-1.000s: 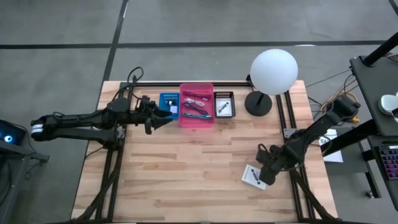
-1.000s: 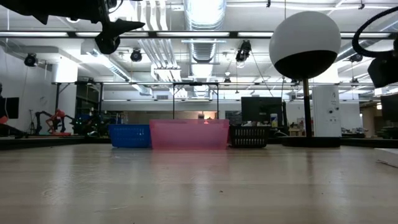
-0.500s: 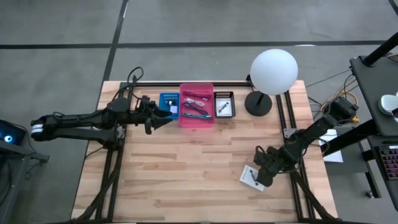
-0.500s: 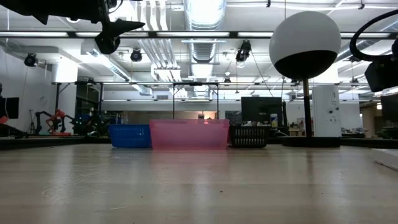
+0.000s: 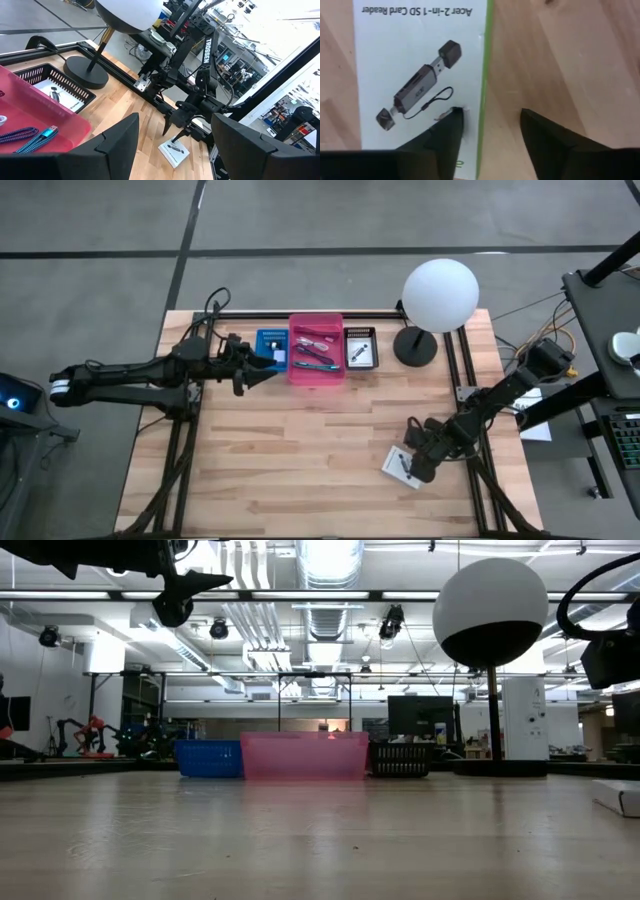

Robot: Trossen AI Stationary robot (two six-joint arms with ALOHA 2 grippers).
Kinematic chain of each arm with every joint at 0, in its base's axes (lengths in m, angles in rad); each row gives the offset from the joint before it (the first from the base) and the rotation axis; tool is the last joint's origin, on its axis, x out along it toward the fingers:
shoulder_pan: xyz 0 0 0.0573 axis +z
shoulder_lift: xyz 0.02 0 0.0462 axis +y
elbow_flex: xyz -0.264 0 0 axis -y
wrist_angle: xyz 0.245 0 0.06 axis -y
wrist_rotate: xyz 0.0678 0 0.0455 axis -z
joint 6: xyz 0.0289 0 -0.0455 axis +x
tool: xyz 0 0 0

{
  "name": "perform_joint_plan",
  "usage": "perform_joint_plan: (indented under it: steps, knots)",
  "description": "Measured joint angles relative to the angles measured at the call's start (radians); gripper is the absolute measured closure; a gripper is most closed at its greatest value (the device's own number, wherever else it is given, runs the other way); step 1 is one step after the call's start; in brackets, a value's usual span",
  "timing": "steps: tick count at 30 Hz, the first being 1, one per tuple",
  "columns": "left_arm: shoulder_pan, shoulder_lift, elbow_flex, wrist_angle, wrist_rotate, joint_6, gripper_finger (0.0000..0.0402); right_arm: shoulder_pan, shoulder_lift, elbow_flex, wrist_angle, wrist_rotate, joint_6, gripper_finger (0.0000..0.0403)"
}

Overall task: Pick and place items into bin
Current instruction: Put the white card reader box into the black bin

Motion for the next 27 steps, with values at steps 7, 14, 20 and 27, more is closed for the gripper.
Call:
perform_joint_plan:
  steps: [7, 14, 20, 27]
  knots:
    - [0.000, 0.000, 0.000, 0.000, 0.000, 0.000, 0.0169, 0.000, -0.009, 0.000, 0.009, -0.056, 0.007, 0.0334]
    - [0.000, 0.000, 0.000, 0.000, 0.000, 0.000, 0.0169, 0.001, -0.026, -0.002, 0.012, -0.084, 0.062, 0.0389]
    - [0.000, 0.000, 0.000, 0.000, 0.000, 0.000, 0.0169, 0.001, -0.073, -0.004, 0.030, 0.016, 0.203, 0.0393]
    - [0.000, 0.000, 0.000, 0.000, 0.000, 0.000, 0.0169, -0.030, -0.151, -0.003, 0.035, 0.197, 0.391, 0.0394]
